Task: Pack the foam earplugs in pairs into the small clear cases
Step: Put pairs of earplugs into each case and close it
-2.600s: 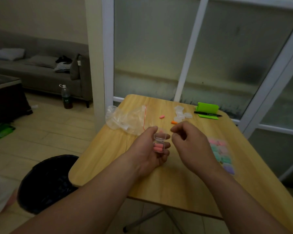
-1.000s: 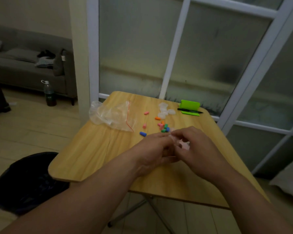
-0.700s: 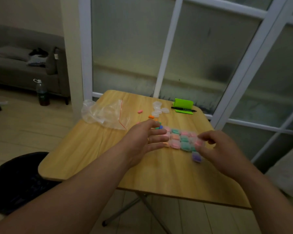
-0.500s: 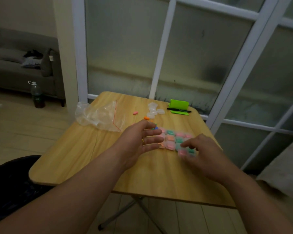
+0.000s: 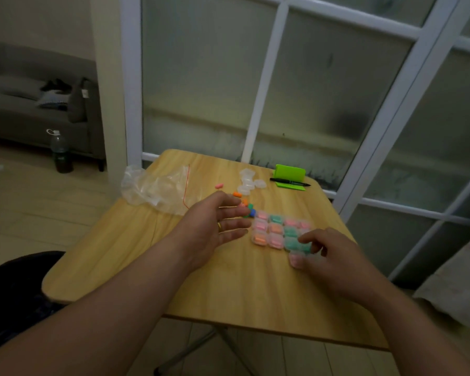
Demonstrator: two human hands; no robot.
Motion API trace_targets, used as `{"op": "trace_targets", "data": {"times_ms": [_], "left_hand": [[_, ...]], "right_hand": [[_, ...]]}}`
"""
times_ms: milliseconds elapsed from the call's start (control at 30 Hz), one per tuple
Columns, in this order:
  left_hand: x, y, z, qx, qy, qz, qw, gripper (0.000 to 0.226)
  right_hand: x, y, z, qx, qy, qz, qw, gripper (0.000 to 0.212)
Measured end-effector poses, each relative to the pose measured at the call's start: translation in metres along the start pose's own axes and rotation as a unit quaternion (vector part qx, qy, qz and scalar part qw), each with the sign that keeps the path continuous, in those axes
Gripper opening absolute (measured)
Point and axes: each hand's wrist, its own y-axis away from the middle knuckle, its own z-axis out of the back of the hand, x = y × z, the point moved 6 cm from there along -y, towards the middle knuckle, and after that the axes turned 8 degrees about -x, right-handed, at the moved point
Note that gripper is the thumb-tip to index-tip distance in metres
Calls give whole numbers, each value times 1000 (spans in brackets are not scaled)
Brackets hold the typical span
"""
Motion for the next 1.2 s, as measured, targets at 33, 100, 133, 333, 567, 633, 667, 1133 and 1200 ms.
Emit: {"op": "trace_targets", "data": {"times_ms": [33,100,133,333,567,633,667,1133,1200], "left_hand": [[-3,-3,4,-16,2,-9,1000,36],[-9,-11,13,-54,2,-30,998,34],[-12,-16,16,-69,6,-37,997,34],[-29,-31,10,-75,32,-71,994,30],[-52,-43,1,-49,50,-129,989,31],[-51,-47,0,-50,72,-118,989,32],[-49,-49,0,-54,83,-109,989,32],[-41,-47,1,-63,90,-74,991,27],[-39,-44,-1,-54,74,-71,993,25]], "right_hand": [[2,-2,2,-14,-34,-8,999,32],[10,-11,3,-51,-103,-21,993,22],[16,-18,2,-66,-124,-23,990,18],[56,-96,-13,-100,-90,20,991,25],[70,-187,-50,-54,19,54,997,47],[72,-206,-61,-30,64,74,995,51],[74,-214,-67,-13,85,86,993,54],[87,-227,-86,61,235,104,965,44],[82,-222,-76,40,204,85,974,42]]}}
